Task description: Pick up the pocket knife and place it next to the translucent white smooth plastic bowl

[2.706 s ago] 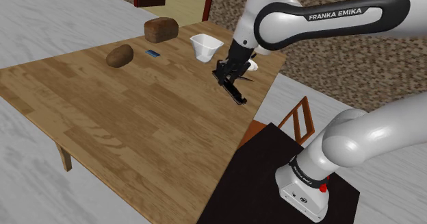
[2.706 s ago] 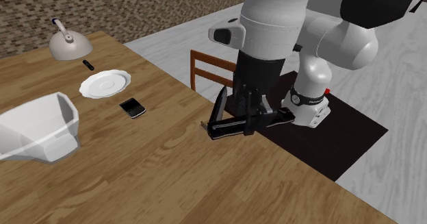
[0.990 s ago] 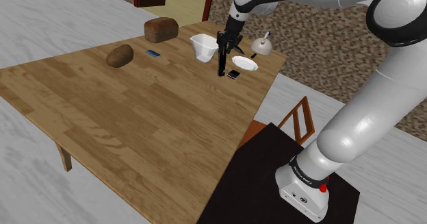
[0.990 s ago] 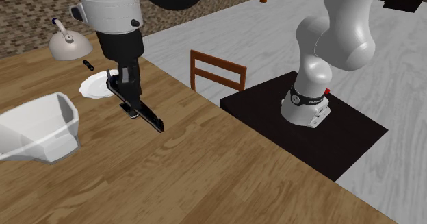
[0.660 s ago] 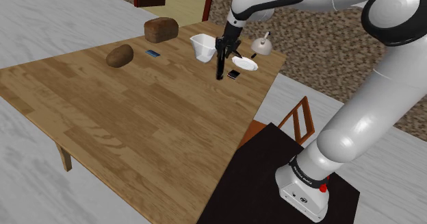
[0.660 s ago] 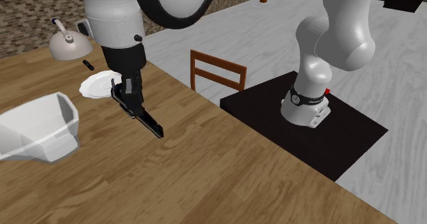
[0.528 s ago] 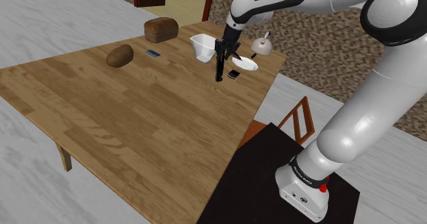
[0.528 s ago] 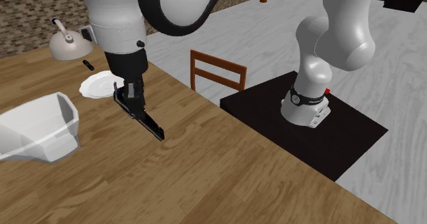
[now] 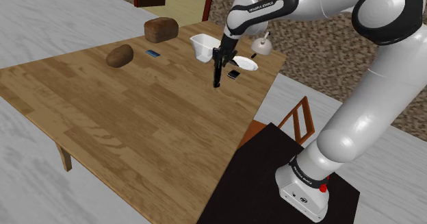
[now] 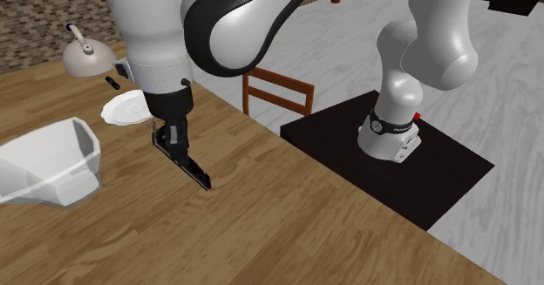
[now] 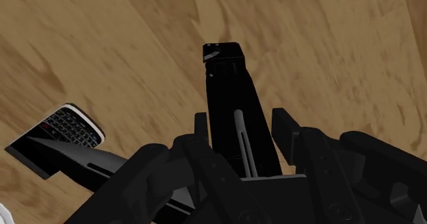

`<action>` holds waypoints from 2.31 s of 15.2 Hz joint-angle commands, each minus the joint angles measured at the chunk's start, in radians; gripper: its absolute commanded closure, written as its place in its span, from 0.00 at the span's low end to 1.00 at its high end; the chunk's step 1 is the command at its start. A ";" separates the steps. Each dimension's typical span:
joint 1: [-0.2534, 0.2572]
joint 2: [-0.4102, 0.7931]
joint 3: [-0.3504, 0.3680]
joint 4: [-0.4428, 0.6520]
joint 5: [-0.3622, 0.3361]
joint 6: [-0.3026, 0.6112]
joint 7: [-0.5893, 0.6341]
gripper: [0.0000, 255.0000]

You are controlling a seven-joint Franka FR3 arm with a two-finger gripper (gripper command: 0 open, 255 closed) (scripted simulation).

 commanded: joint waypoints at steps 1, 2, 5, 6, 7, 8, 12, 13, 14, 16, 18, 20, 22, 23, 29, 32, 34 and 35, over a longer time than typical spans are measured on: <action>0.000 0.010 0.000 -0.014 0.000 0.025 -0.001 1.00; 0.000 0.017 0.000 -0.019 -0.001 0.037 -0.001 1.00; 0.000 0.038 0.000 -0.034 -0.001 0.073 -0.001 1.00; 0.000 0.045 -0.001 -0.039 -0.002 0.085 -0.001 1.00; 0.000 0.053 -0.001 -0.043 -0.002 0.097 -0.001 1.00; 0.001 0.061 -0.001 -0.047 -0.002 0.109 -0.001 1.00; 0.001 0.094 -0.001 -0.062 -0.004 0.156 -0.001 1.00; 0.001 0.102 -0.001 -0.065 -0.004 0.168 0.000 1.00; 0.001 0.111 -0.001 -0.068 -0.005 0.179 0.000 1.00; 0.001 0.129 -0.001 -0.073 -0.006 0.202 0.000 1.00; 0.002 0.148 -0.002 -0.077 -0.006 0.225 0.000 1.00; 0.002 0.163 -0.002 -0.080 -0.007 0.243 0.000 1.00; 0.002 0.163 -0.002 -0.079 -0.007 0.243 0.000 1.00; 0.002 0.163 -0.002 -0.079 -0.007 0.243 0.000 1.00; 0.002 0.163 -0.002 -0.079 -0.007 0.243 0.000 0.00; 0.002 0.163 -0.002 -0.079 -0.007 0.243 0.000 0.00; 0.001 0.137 -0.002 -0.079 -0.006 0.217 -0.001 0.00; 0.000 0.111 -0.001 -0.078 -0.004 0.189 -0.002 0.00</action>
